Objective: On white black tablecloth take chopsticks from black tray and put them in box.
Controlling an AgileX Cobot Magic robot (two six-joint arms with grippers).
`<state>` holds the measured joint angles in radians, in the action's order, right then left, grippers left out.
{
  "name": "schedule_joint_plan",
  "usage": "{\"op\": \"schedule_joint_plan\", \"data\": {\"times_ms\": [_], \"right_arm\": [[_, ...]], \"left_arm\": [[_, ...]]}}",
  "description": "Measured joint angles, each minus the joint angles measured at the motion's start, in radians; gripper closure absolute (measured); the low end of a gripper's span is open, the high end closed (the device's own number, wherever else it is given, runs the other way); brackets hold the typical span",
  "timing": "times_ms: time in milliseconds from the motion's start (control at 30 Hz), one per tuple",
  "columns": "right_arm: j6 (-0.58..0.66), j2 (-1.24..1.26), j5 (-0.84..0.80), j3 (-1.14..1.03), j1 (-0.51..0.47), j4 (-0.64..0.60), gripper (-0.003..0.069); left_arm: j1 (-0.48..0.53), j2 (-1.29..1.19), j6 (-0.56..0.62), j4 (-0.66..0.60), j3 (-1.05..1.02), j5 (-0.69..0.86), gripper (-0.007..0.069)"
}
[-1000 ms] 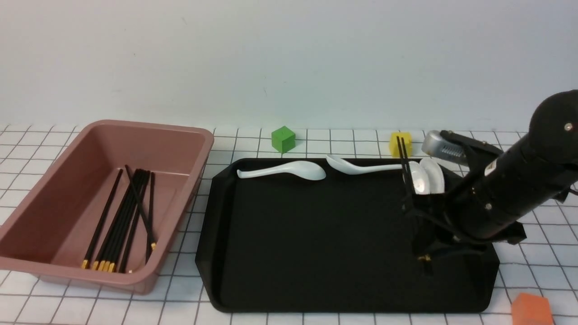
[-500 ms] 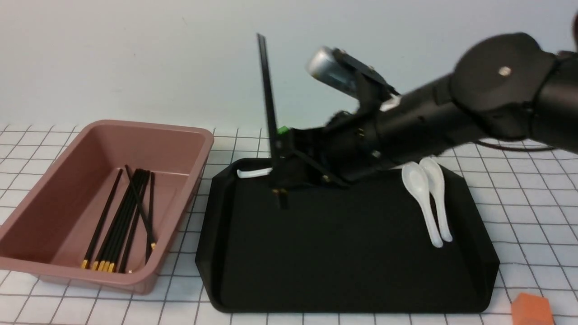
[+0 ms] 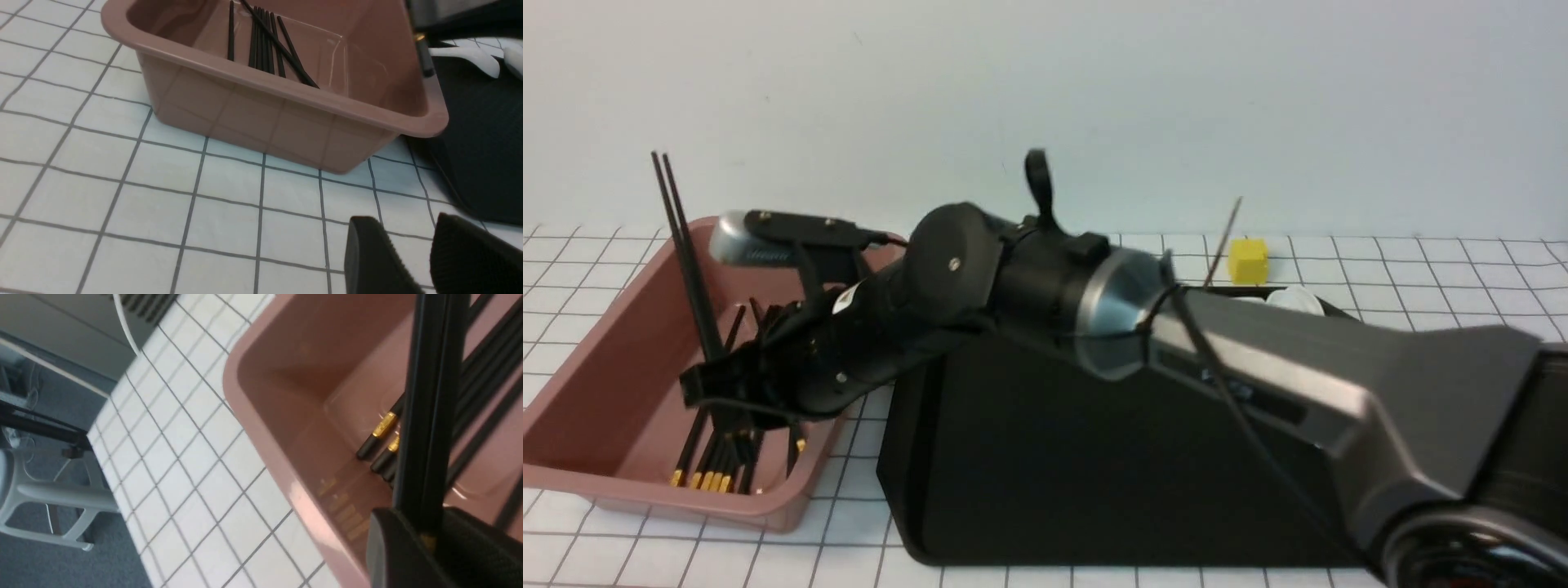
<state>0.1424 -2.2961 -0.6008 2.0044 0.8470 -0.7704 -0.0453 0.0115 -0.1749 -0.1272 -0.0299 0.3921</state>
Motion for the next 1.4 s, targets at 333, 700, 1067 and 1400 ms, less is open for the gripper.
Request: {"op": "schedule_joint_plan", "data": {"times_ms": [333,700,1067,1400], "right_arm": [[-0.021,-0.064,-0.006,0.052,-0.001,0.048,0.0512],[-0.154,0.048,-0.09,0.058,-0.011,0.283,0.0489],[-0.271,0.041,0.022,0.058,-0.009,0.337,0.0391],[-0.278,0.209,-0.292,0.058,-0.018,0.516,0.0498]], "left_arm": [[0.0,0.0,0.0,0.0,0.0,0.0,0.0386],[0.0,0.0,0.0,0.0,0.0,0.0,0.0386],[0.0,0.0,0.0,0.0,0.0,0.0,0.0386],[0.0,0.0,0.0,0.0,0.0,0.0,0.0386]]}}
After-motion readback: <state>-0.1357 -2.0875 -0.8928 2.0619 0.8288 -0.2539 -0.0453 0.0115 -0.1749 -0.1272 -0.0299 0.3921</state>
